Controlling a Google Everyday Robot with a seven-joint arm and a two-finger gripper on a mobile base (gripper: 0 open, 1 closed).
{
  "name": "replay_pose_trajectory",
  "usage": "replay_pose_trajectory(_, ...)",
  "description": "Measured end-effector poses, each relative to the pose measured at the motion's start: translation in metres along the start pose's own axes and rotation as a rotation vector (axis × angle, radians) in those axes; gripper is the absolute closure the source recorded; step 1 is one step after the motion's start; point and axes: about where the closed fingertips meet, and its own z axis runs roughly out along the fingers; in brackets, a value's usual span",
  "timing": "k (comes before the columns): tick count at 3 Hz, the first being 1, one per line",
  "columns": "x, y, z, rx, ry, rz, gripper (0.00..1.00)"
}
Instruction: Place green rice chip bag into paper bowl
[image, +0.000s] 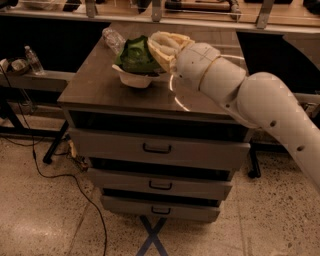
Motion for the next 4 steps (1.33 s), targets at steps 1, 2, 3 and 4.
replay_pose_trajectory(1, -0.029, -0.004, 0.016, -0.037, -0.054, -0.064, 1.00)
replay_pose_trajectory(2, -0.053, -0.006, 0.028, -0.063, -0.099, -0.110, 1.00)
replay_pose_trajectory(3, -0.064, -0.006, 0.045, -0.085, -0.157, -0.127, 1.00)
replay_pose_trajectory(4, -0.044, -0.012, 0.063, -0.093, -0.202, -0.107, 1.00)
